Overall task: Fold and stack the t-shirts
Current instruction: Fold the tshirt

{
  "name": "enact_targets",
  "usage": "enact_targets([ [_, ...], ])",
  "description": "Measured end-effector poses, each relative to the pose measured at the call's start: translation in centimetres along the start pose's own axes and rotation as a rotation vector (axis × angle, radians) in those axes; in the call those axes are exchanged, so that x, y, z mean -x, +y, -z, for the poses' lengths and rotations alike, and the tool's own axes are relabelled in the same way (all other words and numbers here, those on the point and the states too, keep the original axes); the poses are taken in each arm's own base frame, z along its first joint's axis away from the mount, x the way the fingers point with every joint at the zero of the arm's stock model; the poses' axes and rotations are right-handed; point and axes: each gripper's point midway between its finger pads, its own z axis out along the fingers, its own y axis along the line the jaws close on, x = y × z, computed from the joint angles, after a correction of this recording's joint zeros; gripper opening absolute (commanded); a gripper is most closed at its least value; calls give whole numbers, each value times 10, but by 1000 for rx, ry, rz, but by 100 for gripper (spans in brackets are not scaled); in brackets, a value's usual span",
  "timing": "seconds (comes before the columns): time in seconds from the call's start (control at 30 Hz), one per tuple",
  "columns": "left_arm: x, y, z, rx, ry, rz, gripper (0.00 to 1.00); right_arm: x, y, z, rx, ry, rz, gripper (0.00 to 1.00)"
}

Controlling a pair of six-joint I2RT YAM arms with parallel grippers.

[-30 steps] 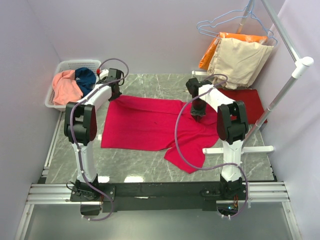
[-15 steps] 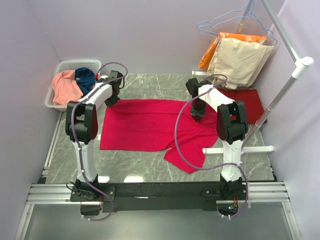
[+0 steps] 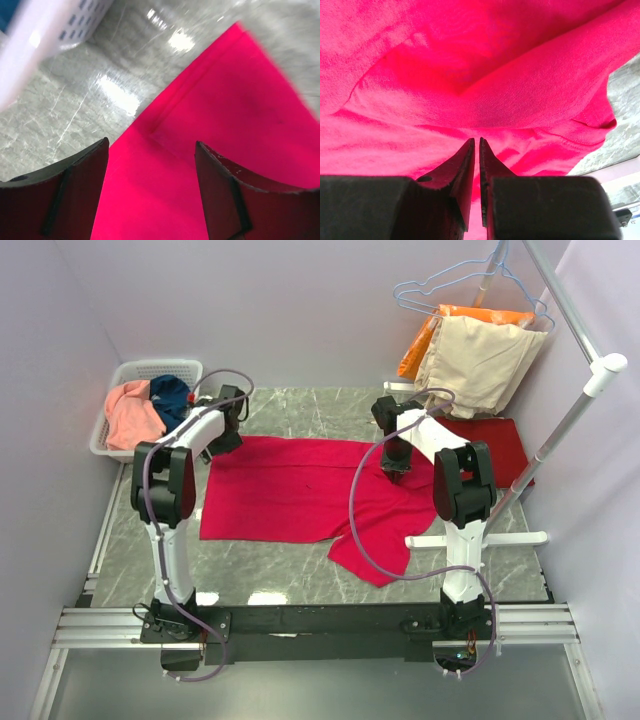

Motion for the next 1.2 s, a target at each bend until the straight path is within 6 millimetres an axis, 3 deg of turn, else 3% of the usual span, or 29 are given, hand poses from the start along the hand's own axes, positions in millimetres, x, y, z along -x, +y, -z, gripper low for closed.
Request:
enact_targets([
  [0.23,26,-25,27,-173,-59,25,74,4,0,0,-3,-20,-11,19],
  [0.4,18,-51,32,-305,-13,-16,74,20,4,7,13,-65,-36,24],
  [0.57,-1,-77,21,-378,51,-66,73,37,13,17,57,-118,-51,33],
  [0.7,-21,-85,0,-370,104,-104,74,42,20,17,83,-123,-49,36],
  [0.83,-19,-90,2,-387,96,-110,75,38,21,12,89,-105,-41,47],
  [1.0,-18,-92,-3,-369,97,-112,74,26,16,3,67,-67,-20,46],
  [1.2,-7,-92,-11,-301,64,-93,75,25,21,-5,73,-46,-7,45],
])
